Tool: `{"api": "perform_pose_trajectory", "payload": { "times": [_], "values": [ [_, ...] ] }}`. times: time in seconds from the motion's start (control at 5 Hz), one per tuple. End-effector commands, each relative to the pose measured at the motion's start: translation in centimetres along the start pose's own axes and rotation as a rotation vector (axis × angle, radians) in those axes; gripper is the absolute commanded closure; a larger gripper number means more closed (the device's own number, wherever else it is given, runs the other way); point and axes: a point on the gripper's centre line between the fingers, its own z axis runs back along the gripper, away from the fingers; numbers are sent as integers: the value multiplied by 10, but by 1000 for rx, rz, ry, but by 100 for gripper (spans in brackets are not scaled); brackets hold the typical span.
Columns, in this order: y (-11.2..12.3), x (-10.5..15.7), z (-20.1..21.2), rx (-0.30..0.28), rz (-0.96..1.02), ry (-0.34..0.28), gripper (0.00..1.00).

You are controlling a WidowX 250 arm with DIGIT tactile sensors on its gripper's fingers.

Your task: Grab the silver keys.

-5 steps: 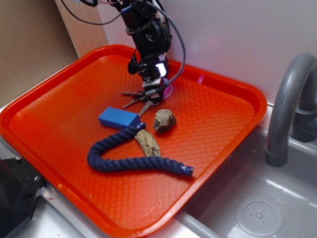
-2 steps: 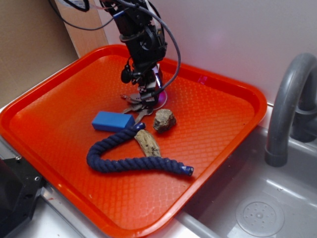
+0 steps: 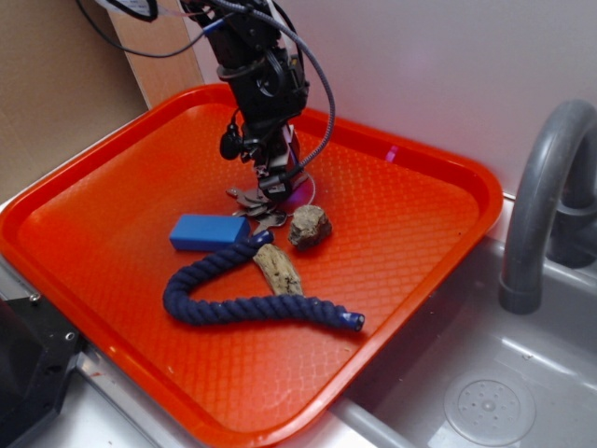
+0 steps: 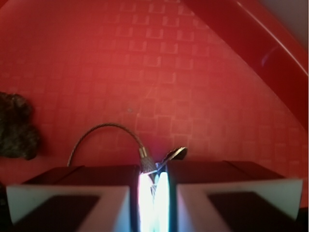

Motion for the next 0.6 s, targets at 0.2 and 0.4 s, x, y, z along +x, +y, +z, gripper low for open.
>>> {"api": "perform_pose_trajectory", "payload": {
  "times": [0.2,0.4],
  "values": [
    [-12,3,117,255,462,-102,100],
    [-15,-1,154,280,578,-108,100]
  ]
}}
